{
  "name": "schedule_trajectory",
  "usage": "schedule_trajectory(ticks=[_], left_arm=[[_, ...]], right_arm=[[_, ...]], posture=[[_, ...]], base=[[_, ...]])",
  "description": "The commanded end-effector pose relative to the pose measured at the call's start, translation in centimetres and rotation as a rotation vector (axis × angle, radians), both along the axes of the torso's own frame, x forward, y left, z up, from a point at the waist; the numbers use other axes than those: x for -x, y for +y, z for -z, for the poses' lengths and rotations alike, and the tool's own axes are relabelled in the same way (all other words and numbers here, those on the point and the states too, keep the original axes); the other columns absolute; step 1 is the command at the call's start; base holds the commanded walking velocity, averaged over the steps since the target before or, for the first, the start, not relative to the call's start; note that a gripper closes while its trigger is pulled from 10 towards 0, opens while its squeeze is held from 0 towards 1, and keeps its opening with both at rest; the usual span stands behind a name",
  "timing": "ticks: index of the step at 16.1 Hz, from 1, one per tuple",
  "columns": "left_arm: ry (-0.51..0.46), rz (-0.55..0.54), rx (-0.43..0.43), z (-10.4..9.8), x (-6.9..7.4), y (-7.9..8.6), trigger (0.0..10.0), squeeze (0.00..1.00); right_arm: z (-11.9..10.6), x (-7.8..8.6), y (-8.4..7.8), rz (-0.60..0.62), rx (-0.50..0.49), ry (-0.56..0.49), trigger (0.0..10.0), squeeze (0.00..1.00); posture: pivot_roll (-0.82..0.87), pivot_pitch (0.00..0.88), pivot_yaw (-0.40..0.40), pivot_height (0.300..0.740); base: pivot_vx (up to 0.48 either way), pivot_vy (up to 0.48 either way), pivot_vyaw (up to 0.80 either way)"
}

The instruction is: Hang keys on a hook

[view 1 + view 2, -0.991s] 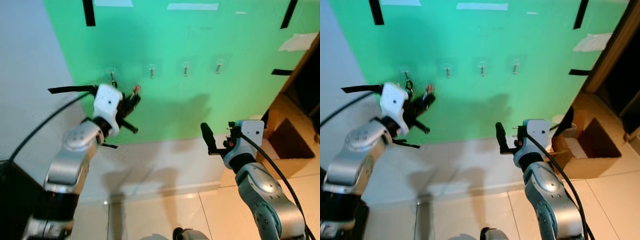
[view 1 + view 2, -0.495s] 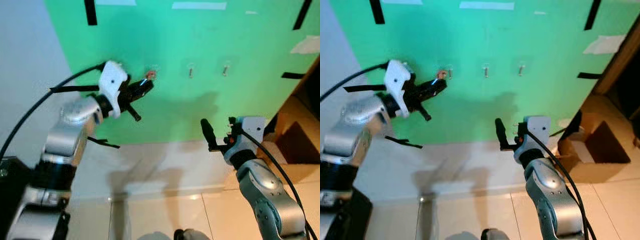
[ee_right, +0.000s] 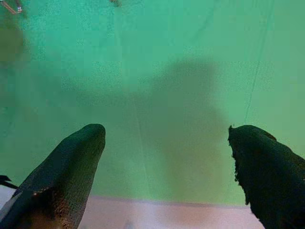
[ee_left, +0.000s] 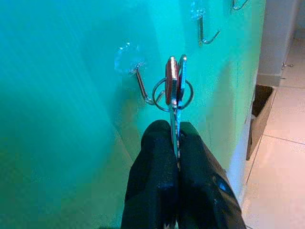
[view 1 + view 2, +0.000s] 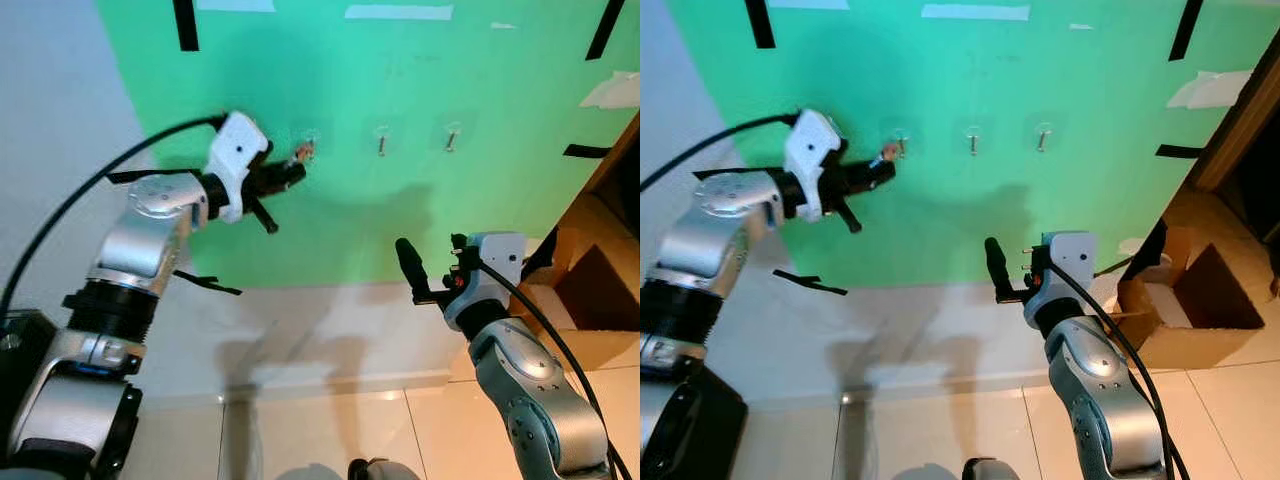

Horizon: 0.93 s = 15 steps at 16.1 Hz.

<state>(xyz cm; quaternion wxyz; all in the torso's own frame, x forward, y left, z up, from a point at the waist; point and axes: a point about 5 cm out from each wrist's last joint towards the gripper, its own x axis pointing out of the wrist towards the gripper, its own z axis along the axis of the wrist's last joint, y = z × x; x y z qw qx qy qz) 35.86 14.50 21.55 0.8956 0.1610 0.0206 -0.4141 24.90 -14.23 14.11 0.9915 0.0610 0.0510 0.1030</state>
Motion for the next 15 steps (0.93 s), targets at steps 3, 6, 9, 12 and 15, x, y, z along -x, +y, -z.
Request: schedule_trajectory(ticks=[3, 6, 9, 12, 15], left_arm=[[-0.023, -0.016, -0.070, -0.8, -1.2, -0.1, 10.0, 0.00], [-0.029, -0.038, -0.061, -1.1, -2.0, -0.4, 10.0, 0.00], [-0.032, -0.010, -0.068, -0.9, -2.5, -1.4, 10.0, 0.00], [-0.048, -0.006, -0.066, -1.1, -2.9, -2.1, 10.0, 0.00], [-0.054, 0.062, -0.068, -1.2, -2.7, -3.2, 10.0, 0.00]], right_arm=[[-0.6, -0.1, 0.2, -0.027, -0.003, -0.013, 10.0, 0.00], [-1.5, 0.3, 1.5, -0.162, -0.019, -0.027, 10.0, 0.00], [-2.7, 0.3, 1.9, -0.208, -0.035, -0.074, 10.0, 0.00], [-3.1, 0.2, 2.0, -0.216, -0.039, -0.087, 10.0, 0.00], [-3.3, 0.2, 2.0, -0.217, -0.032, -0.090, 10.0, 0.00]], posture=[[-0.07, 0.000, 0.010, 0.740], [-0.07, 0.000, 0.010, 0.740], [-0.07, 0.000, 0.005, 0.740], [-0.08, 0.000, 0.004, 0.740], [-0.08, 0.000, 0.008, 0.740]], base=[[0.000, 0.000, 0.00], [0.000, 0.000, 0.00], [0.000, 0.000, 0.00], [0.000, 0.000, 0.00], [0.000, 0.000, 0.00]])
